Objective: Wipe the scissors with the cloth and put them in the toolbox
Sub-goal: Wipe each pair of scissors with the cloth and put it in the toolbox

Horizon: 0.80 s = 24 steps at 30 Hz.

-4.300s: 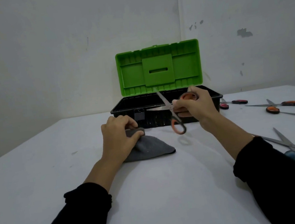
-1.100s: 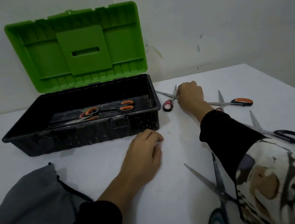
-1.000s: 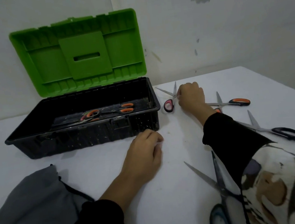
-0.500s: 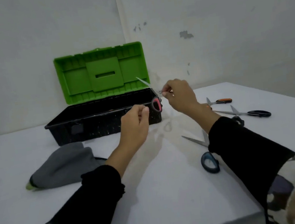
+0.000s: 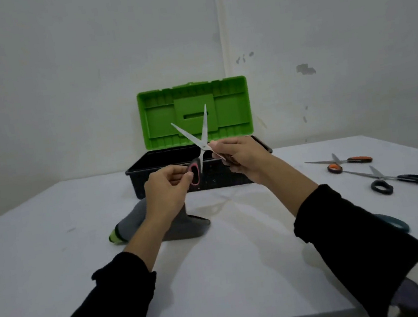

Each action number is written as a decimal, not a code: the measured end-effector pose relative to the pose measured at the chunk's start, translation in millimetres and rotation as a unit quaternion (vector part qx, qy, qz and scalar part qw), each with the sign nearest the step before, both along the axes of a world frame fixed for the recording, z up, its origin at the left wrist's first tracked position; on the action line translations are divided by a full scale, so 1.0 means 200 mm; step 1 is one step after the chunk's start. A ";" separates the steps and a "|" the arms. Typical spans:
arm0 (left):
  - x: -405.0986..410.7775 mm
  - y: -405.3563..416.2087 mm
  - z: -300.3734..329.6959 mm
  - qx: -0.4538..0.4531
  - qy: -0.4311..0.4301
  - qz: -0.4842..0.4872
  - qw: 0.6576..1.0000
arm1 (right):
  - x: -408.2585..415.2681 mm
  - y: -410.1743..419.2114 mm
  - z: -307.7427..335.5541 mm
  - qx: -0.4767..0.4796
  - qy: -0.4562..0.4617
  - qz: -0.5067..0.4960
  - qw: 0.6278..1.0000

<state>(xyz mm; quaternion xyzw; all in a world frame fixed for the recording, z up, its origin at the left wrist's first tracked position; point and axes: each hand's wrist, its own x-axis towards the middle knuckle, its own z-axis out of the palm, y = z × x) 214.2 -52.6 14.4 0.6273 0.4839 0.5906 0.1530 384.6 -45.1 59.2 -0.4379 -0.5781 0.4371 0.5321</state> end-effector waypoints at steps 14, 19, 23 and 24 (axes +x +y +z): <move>-0.23 -0.02 -0.10 -0.018 0.196 -0.110 0.974 | -0.31 0.06 -0.20 -0.172 0.346 -0.079 0.919; -0.25 -0.08 -0.09 -0.038 0.457 -0.133 0.879 | -0.24 0.07 -0.21 -0.160 0.331 -0.077 0.927; -0.26 -0.07 -0.07 0.005 0.543 -0.078 0.836 | -0.22 0.07 -0.22 -0.165 0.347 -0.051 0.922; -0.26 -0.06 -0.07 0.028 0.560 -0.059 0.826 | -0.21 0.07 -0.21 -0.163 0.356 -0.043 0.919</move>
